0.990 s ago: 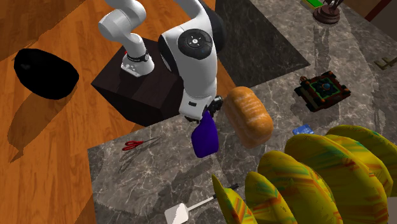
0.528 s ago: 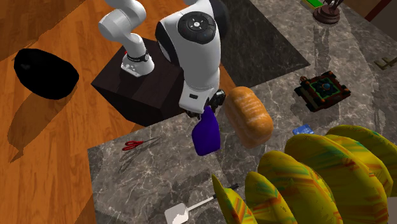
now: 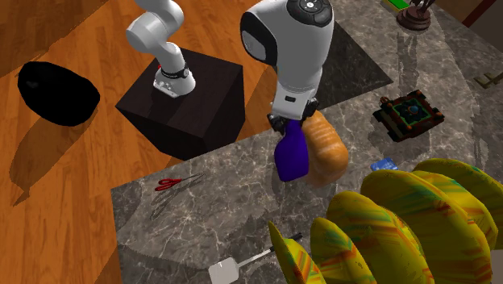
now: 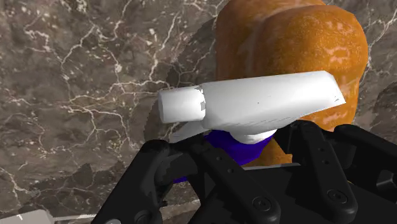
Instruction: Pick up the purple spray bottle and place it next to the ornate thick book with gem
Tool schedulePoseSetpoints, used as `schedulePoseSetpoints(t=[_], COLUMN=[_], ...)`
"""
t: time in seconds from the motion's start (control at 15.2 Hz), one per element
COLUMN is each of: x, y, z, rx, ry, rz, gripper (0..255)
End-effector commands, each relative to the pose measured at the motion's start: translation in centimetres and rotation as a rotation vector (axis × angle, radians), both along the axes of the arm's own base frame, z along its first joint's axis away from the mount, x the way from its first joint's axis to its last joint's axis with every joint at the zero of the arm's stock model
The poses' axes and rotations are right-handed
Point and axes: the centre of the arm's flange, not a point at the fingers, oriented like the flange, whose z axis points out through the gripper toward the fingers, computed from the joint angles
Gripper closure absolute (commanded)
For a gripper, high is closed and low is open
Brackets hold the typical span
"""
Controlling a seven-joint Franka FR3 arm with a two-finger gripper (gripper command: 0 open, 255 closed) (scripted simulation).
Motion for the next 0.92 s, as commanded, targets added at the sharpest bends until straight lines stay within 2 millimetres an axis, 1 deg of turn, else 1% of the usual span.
schedulePoseSetpoints(t=[0.0, 0.86], x=[1.5, 12.1], y=[1.9, 15.4], z=[-0.1, -0.1], rx=[0.0, 0.0], ry=[0.0, 0.0], rz=[-0.001, -0.001], gripper=[255, 255])
